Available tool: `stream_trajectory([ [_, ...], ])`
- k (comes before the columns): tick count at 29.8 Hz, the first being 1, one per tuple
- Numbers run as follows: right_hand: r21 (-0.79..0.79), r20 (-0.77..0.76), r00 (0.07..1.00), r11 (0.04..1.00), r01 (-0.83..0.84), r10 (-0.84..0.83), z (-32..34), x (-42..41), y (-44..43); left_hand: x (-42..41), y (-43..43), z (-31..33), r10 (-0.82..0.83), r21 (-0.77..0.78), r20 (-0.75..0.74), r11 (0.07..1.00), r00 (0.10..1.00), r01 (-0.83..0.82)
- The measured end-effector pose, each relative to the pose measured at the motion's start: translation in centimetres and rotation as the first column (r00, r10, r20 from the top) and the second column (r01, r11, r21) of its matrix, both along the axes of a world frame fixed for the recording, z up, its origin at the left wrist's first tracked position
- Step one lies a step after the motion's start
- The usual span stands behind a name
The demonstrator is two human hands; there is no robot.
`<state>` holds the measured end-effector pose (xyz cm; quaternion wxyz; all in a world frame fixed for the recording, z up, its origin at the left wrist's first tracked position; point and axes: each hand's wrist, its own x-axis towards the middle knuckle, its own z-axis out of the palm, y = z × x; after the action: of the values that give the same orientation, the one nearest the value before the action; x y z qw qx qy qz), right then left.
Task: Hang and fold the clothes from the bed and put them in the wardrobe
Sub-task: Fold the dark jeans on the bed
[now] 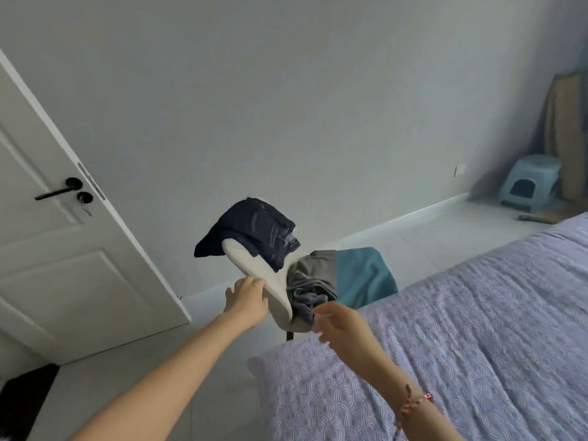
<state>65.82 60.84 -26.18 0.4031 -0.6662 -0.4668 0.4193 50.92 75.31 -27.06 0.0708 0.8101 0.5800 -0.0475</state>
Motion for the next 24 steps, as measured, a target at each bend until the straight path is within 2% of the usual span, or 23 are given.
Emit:
stream_trajectory([
  [2, -0.055, -0.003, 1.000, 0.998, -0.008, 0.008, -2.6, 0.7, 6.1, 0.5, 7.2, -2.8, -0.016, 0.010, -0.079, 1.000, 0.997, 0.017],
  [3, -0.078, 0.021, 1.000, 0.997, -0.002, 0.004, -2.7, 0.9, 6.3, 0.6, 8.3, -3.1, -0.024, 0.010, -0.133, 1.000, 0.991, 0.026],
  [7, -0.139, 0.005, 1.000, 0.990, 0.005, -0.005, -8.0, 3.2, 16.6, 2.6, 22.2, -8.2, -0.061, 0.100, -0.255, 0.991, 0.965, 0.089],
  [8, -0.167, 0.012, 1.000, 0.986, 0.018, -0.017, -8.0, 3.2, 16.8, 2.7, 23.2, -8.4, -0.062, 0.127, -0.291, 0.987, 0.955, 0.103],
  [9, -0.169, 0.010, 1.000, 0.986, 0.007, -0.005, -10.7, 4.0, 20.2, 3.6, 27.7, -10.7, -0.079, 0.166, -0.314, 0.977, 0.946, 0.137],
  [13, -0.287, 0.113, 0.978, 0.948, -0.135, 0.174, -14.1, 4.8, 21.2, 4.4, 32.7, -11.9, -0.146, 0.209, -0.595, 0.921, 0.790, 0.328],
  [15, -0.335, 0.140, 0.975, 0.934, -0.120, 0.175, -16.3, 5.7, 22.7, 4.4, 36.4, -13.6, -0.129, 0.200, -0.667, 0.918, 0.734, 0.343],
  [17, -0.315, 0.137, 0.983, 0.946, -0.075, 0.124, -16.9, 6.8, 23.2, 4.5, 37.6, -14.1, -0.121, 0.226, -0.696, 0.899, 0.708, 0.376],
  [18, -0.316, 0.132, 0.986, 0.947, -0.059, 0.105, -17.0, 6.9, 23.2, 4.7, 37.6, -14.4, -0.141, 0.235, -0.686, 0.886, 0.714, 0.400],
  [20, -0.336, 0.091, 0.992, 0.941, -0.049, 0.084, -17.4, 7.1, 23.2, 5.7, 37.4, -14.3, -0.177, 0.273, -0.554, 0.885, 0.814, 0.378],
  [22, -0.339, 0.044, 0.998, 0.940, -0.034, 0.051, -17.5, 7.2, 23.4, 6.6, 36.9, -12.9, -0.142, 0.377, -0.217, 0.900, 0.966, 0.217],
  [23, -0.334, 0.024, 0.999, 0.943, -0.019, 0.028, -17.4, 7.3, 23.4, 7.0, 36.6, -11.9, -0.104, 0.399, -0.018, 0.911, 0.994, 0.102],
  [24, -0.319, -0.008, 1.000, 0.948, -0.003, 0.000, -17.1, 7.4, 23.4, 7.3, 36.0, -10.5, -0.073, 0.399, 0.150, 0.917, 0.986, 0.007],
])
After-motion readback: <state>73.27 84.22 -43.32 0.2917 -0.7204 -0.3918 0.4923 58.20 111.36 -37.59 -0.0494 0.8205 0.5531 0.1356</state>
